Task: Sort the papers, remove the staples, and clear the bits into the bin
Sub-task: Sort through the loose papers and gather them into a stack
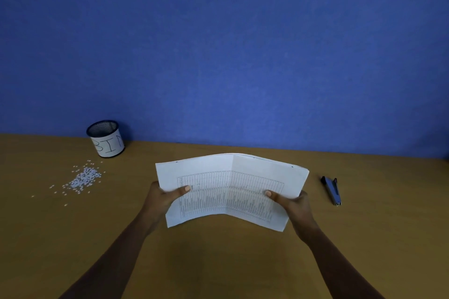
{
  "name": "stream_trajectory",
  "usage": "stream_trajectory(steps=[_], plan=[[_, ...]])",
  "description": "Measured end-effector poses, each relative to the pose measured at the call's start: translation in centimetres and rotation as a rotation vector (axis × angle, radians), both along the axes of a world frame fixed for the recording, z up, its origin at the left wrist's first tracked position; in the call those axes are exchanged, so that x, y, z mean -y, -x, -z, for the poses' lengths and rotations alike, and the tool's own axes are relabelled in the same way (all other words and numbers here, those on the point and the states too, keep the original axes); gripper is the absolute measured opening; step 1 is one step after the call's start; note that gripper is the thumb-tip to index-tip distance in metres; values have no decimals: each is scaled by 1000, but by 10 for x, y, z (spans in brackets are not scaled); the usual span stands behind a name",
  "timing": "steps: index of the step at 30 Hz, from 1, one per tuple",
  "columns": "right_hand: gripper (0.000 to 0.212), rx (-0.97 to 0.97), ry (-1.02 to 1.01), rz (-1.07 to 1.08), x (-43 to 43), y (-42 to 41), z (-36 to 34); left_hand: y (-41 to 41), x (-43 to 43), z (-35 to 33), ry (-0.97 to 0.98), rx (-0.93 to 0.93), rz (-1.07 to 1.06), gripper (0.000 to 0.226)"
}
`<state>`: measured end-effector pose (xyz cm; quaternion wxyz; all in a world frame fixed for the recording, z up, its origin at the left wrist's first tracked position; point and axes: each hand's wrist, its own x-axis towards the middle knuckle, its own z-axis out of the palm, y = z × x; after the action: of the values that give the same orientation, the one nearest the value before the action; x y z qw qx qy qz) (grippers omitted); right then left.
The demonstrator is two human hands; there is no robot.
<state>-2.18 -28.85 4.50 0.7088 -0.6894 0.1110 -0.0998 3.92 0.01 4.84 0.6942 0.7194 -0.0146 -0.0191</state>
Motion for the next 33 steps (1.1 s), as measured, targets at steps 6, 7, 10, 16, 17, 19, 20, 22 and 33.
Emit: stream_trajectory(steps=[6,7,10,16,17,19,20,22,33], plan=[[23,-28,18,-80,8,0,-1,-3,-3,2,-22,-24,40,28],[21,-38,22,-89,10,-1,-2,-4,-3,1,-23,-33,49,27],[13,-85,2,-121,13,-2,-7,-7,-3,-2,-18,-54,99,25],[19,-236,-4,-218,23,-1,-6,-5,-9,-1,32,-194,213,24],[24,-264,-4,-236,24,0,-5,-4,-10,0,38,-215,229,24],[29,-312,-25,-259,24,1,-3,-1,-12,0,54,-244,251,24],[30,-330,-42,-263,24,2,-3,1,-13,0,68,-257,263,27],[30,-349,-68,-272,23,2,-3,2,-14,0,82,-272,289,59],[26,-335,-69,-260,15,2,-7,1,-16,-3,91,-272,286,99]])
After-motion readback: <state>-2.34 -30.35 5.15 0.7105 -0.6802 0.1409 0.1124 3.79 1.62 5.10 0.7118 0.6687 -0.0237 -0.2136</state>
